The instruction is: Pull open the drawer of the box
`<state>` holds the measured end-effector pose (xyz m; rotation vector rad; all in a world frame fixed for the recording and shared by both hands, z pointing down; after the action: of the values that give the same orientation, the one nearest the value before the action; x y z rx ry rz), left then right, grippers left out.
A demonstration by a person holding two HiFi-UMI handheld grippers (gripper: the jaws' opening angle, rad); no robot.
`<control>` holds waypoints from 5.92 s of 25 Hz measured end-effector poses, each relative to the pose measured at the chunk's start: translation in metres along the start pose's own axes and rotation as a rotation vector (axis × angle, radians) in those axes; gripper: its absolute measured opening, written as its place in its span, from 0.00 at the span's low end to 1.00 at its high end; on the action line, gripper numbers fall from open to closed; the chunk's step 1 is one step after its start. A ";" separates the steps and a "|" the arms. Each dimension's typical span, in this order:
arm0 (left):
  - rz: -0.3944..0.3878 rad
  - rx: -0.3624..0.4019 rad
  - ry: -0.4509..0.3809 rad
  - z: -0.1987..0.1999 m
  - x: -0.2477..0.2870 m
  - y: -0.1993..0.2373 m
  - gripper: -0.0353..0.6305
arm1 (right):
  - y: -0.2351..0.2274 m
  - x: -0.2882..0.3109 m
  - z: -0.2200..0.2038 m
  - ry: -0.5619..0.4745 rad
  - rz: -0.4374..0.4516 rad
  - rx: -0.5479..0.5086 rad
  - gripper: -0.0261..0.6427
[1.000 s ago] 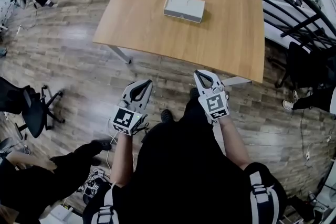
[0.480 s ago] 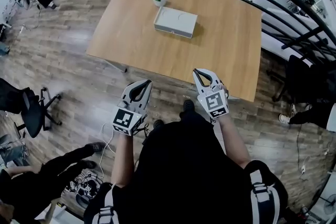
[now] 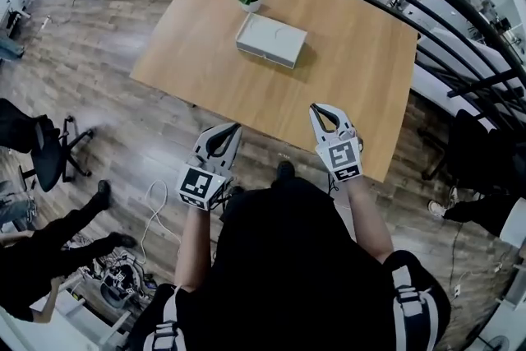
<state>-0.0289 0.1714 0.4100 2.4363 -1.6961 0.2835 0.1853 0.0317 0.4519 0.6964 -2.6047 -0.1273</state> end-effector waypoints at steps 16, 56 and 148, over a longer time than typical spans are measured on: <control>0.100 -0.009 0.027 0.003 0.045 -0.025 0.09 | -0.055 0.006 -0.021 -0.030 0.068 -0.009 0.08; -0.130 -0.105 0.090 -0.022 0.155 0.165 0.09 | -0.086 0.134 0.015 0.121 -0.109 0.040 0.08; -0.292 -0.738 0.531 -0.220 0.330 0.215 0.18 | -0.063 0.141 -0.005 0.333 -0.236 0.125 0.08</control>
<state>-0.1326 -0.1503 0.7087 1.8007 -0.9662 0.1917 0.1062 -0.0928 0.4993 0.9781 -2.2220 0.0760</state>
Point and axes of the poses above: the fingertips, and each gripper's own axes: x forward along the fingers, y to its left, z out of its top, the point moved 7 cm from there along -x, backward along the fingers
